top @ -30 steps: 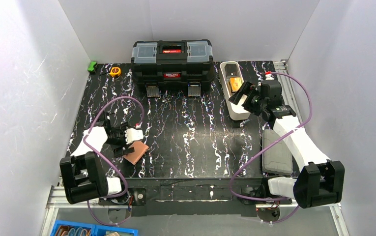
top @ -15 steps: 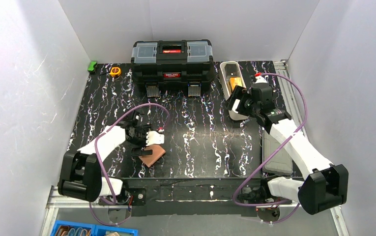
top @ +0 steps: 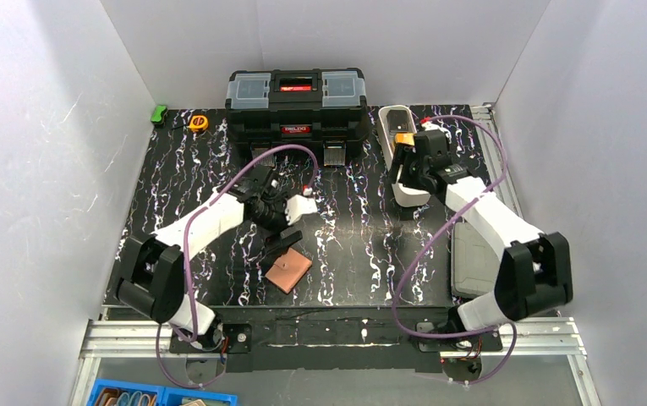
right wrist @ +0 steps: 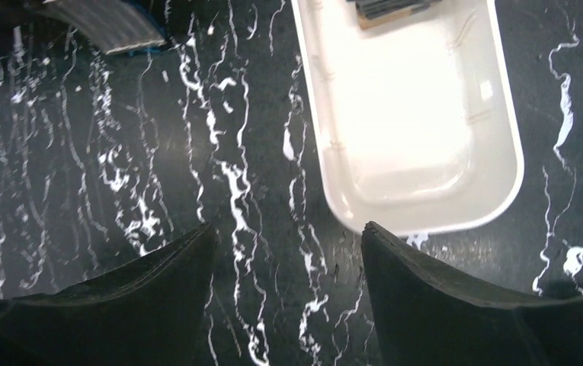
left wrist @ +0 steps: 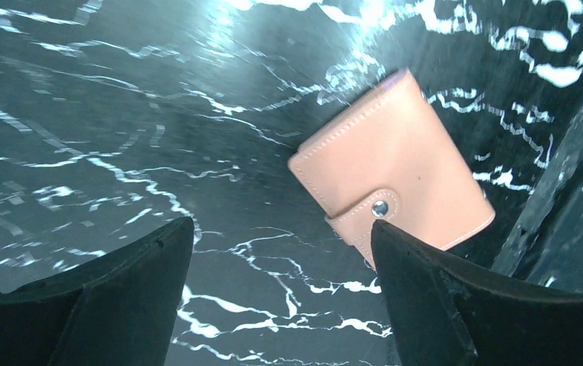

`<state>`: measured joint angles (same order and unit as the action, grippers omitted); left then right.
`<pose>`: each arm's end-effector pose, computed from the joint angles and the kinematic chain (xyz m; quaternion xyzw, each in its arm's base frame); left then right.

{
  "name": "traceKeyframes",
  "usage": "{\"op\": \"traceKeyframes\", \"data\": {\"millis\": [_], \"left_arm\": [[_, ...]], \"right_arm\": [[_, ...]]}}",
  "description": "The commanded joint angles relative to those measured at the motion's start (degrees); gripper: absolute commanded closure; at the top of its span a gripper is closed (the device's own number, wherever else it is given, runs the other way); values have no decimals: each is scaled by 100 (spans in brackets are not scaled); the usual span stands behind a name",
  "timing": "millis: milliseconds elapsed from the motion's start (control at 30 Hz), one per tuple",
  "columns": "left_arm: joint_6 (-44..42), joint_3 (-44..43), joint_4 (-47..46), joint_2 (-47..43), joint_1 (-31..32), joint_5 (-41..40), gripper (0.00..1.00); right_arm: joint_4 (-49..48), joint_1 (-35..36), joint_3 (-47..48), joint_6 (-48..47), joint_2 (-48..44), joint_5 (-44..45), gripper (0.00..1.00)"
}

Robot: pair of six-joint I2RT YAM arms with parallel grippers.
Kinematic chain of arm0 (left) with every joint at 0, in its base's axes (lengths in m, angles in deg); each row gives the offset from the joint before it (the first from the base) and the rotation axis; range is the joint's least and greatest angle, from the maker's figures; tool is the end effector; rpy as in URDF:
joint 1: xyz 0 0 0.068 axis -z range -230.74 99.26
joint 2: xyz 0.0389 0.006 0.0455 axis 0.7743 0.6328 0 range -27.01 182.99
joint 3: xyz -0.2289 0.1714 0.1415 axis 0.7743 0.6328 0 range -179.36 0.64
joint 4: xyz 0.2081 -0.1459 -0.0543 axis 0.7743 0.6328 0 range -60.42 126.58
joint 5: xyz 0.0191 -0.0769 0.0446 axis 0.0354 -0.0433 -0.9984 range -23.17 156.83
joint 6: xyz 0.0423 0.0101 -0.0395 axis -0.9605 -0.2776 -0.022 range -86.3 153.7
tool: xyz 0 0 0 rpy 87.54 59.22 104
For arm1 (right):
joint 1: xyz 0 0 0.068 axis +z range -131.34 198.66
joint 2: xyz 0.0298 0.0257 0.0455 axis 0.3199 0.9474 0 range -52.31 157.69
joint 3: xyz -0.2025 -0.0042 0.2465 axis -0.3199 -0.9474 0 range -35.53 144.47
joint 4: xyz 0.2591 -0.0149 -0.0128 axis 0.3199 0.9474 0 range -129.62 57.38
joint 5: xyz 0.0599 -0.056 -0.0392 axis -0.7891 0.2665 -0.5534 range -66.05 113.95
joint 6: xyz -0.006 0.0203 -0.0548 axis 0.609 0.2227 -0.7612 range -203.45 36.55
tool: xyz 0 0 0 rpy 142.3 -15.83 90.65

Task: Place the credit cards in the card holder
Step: Move the card holder to the center of the board, then move the storage box to the center of the board.

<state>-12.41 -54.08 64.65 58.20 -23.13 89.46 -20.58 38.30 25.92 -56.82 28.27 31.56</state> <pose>0.2414 -0.1446 0.2491 0.6082 0.7418 -0.1560 0.2356 0.2937 0.0989 0.3260 0.0837 0.8940 0.1164 0.4244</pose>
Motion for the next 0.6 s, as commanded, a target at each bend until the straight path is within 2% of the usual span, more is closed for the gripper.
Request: {"op": "traceKeyframes", "data": {"millis": [0,100,267,433,567], "left_arm": [[731,-633,663,-491,-25,138,10],[863,-1054,1245,-767,-127,179,3],[1130,-1692,2377,-688,-611,406,2],[1145,-1796,2637,-761,-1201,450,2],[1144,-1902,2895,-909,-1374,440,2]], "right_arm": [[-55,27,646,-325,615,393,26],[-8,-8,1064,-458,1101,543,29],[137,-15,1784,-681,1889,792,33],[323,-21,2125,-865,2471,1009,38],[368,-13,1947,-764,2521,907,47]]}}
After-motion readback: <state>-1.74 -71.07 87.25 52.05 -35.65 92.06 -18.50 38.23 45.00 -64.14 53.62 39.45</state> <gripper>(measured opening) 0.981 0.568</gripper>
